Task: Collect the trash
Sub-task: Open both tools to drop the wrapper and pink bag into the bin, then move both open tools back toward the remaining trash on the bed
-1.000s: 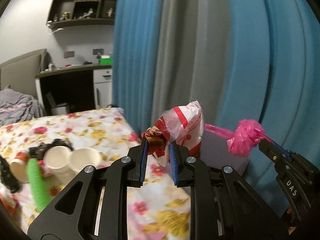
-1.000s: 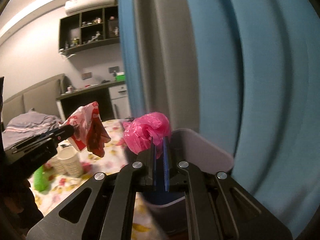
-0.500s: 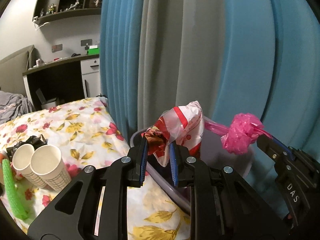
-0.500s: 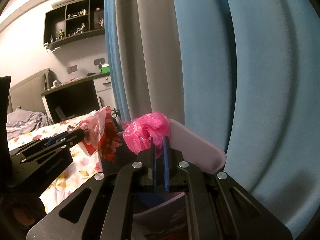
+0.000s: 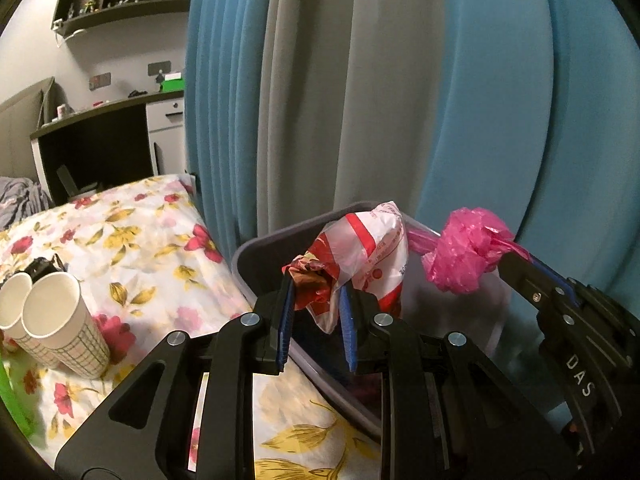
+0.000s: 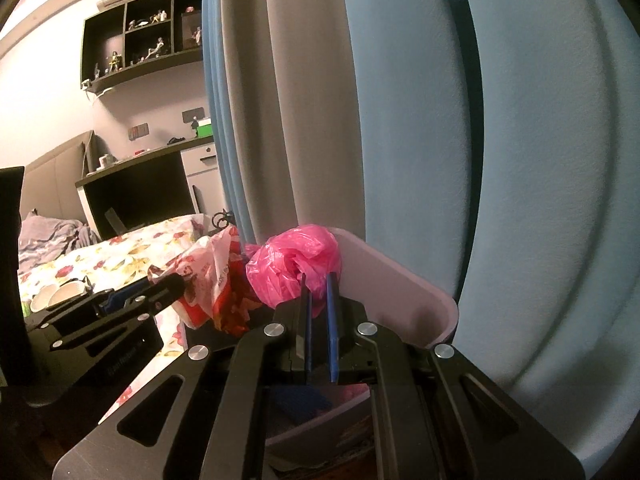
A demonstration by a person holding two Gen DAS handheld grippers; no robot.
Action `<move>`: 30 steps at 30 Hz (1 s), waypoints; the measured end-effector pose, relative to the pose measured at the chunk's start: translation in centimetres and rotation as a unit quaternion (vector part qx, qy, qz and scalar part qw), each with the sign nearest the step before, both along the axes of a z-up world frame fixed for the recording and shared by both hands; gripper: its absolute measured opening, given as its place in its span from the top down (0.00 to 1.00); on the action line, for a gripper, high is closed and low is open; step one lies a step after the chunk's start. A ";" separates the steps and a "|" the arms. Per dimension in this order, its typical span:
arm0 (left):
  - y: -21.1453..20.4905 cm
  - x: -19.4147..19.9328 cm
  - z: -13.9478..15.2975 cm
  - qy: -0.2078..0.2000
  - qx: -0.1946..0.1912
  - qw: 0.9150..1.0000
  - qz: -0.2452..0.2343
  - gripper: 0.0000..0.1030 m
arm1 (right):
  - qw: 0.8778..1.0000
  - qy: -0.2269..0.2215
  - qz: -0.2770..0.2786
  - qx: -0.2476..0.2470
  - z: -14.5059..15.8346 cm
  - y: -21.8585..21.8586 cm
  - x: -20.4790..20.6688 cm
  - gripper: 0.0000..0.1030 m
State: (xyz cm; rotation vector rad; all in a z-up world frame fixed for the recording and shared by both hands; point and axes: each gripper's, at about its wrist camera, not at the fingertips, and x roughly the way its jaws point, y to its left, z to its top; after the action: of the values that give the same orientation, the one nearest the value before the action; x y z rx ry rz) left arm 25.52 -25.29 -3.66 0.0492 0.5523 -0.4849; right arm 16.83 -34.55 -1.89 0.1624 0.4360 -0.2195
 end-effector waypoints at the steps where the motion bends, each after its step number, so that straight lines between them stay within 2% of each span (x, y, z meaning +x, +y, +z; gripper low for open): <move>1: 0.0 0.1 -0.2 0.003 -0.001 1.000 -0.002 0.80 | 1.000 0.001 0.000 0.001 -0.1 0.0 0.1 0.93; 4: 0.0 0.2 -0.4 0.010 -0.006 1.000 -0.012 0.79 | 1.000 0.003 0.002 0.001 -0.3 -0.1 0.1 0.93; 5: 0.0 0.3 -0.5 0.012 -0.006 1.000 -0.014 0.76 | 1.000 0.002 0.003 0.001 -0.3 -0.1 0.2 0.92; 7: 0.3 0.5 -0.6 0.013 -0.007 1.000 -0.015 0.67 | 1.000 0.004 0.006 0.003 -0.3 -0.1 0.2 0.87; 9: 0.6 0.5 -0.6 0.007 -0.008 1.000 -0.012 0.50 | 1.000 0.005 0.006 0.005 -0.3 -0.2 0.3 0.81; 16: 2.7 0.0 0.0 -0.005 -0.016 1.000 0.017 0.27 | 1.000 0.000 0.002 0.009 0.2 -0.6 -0.3 0.78; 18: 3.3 -0.6 0.3 -0.015 -0.012 0.999 0.029 0.19 | 1.000 -0.006 -0.001 0.010 0.6 -0.5 -0.8 0.63; 22: 5.2 -2.1 0.9 -0.029 -0.009 0.998 0.046 0.12 | 1.000 -0.015 -0.003 0.012 1.0 -0.1 -2.1 0.49; 24: 6.4 -3.2 1.3 -0.037 -0.007 0.998 0.059 0.09 | 1.000 -0.018 -0.002 0.016 1.2 0.2 -2.7 0.38; 27: 8.4 -4.7 1.8 -0.045 -0.005 0.996 0.081 0.06 | 1.000 -0.018 -0.001 0.019 1.3 0.6 -3.5 0.27; 30: 10.6 -6.3 2.2 -0.052 0.000 0.993 0.104 0.06 | 1.000 -0.019 0.005 0.024 1.6 1.2 -4.3 0.22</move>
State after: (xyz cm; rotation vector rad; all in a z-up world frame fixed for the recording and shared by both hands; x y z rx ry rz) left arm 19.26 -14.72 -1.43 0.0160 0.4488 -0.2782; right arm 12.50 -33.39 -0.29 0.2112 0.4043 -0.1965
